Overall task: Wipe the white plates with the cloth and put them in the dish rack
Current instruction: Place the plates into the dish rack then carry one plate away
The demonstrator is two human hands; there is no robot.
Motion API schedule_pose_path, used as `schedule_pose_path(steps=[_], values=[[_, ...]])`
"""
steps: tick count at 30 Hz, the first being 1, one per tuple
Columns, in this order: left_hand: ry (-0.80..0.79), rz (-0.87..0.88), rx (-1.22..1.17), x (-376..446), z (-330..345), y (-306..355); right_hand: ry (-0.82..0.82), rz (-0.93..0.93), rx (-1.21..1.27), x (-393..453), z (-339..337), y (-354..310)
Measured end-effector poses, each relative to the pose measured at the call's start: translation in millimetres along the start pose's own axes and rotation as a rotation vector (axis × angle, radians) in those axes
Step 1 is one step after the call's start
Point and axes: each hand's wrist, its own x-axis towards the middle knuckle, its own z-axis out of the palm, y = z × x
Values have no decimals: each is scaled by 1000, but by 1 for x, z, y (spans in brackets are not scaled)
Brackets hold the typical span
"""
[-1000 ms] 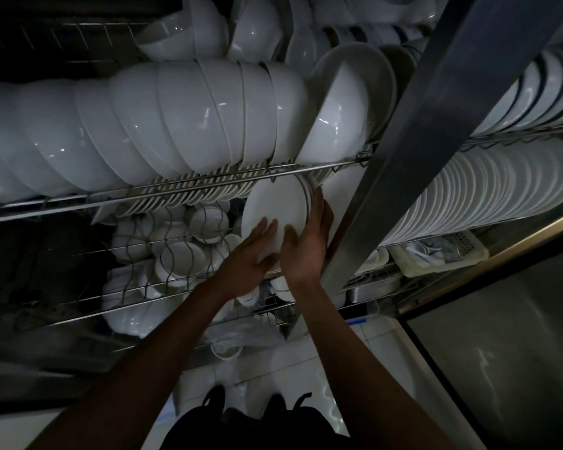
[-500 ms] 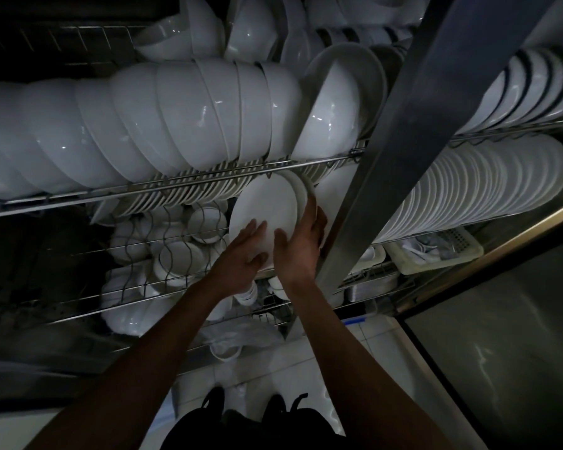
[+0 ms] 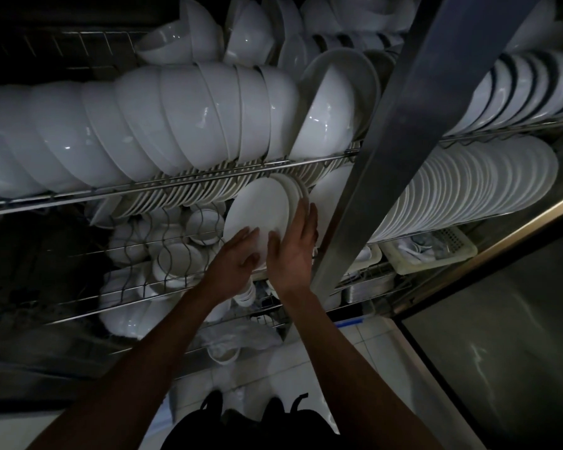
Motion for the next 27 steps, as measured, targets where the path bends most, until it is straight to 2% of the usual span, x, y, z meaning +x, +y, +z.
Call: schedule_pose_path(steps=[3,11,21,27], values=[[48,14,26,-2,0,4,0,-13,5,-2,-1,3],[51,60,32,-7,-1,8,-4,-43,-16,-11,-8,3],[-109,214,83,-24,-20,-2,36,16,-101,-45,-10,-7],[-199,283,119,-34,-37,2,6,36,-190,-62,-19,-19]])
